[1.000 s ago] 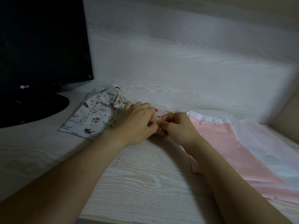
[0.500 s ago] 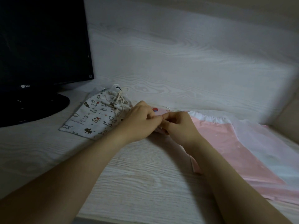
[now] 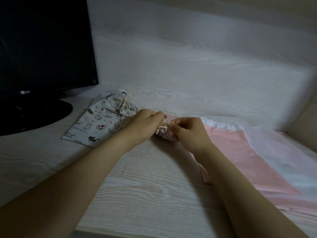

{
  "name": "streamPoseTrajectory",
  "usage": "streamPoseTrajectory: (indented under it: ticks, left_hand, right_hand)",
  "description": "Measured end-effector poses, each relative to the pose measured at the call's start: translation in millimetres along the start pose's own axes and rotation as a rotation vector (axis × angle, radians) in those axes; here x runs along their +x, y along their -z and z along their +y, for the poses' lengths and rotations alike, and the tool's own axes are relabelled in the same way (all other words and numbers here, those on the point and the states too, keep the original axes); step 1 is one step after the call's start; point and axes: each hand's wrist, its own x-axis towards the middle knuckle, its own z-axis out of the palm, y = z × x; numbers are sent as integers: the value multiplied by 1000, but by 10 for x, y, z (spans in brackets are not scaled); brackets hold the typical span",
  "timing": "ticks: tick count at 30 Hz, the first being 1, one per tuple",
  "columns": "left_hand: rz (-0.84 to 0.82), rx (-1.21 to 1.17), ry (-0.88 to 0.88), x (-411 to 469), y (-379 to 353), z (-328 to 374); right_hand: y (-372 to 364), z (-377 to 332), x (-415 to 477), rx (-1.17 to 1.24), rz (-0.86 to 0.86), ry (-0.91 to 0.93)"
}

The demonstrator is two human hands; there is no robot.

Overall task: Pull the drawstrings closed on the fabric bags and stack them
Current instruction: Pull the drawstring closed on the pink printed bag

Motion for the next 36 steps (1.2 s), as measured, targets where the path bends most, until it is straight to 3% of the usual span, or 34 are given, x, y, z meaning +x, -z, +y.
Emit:
streamPoseTrajectory:
  ticks: [7, 14, 19, 25, 30, 36]
  left_hand:
    - [47, -240, -77, 1, -10, -67]
    - [-34, -337, 4, -36, -11, 17]
    - [41, -145, 102, -3, 32, -3]
    - [100, 51, -7, 26, -11, -144]
    - [175, 116, -64, 62, 19, -142]
    - [164, 174, -144, 14, -19, -136]
  right_hand:
    - [15, 20, 17, -13, 15, 35]
    - [25, -21, -6, -66, 34, 62]
    - [47, 18, 11, -81, 74, 64]
    - [67, -37, -6, 172, -25, 85]
    - [73, -34, 16, 258, 57, 23]
    - [40, -35, -29, 78, 168, 50]
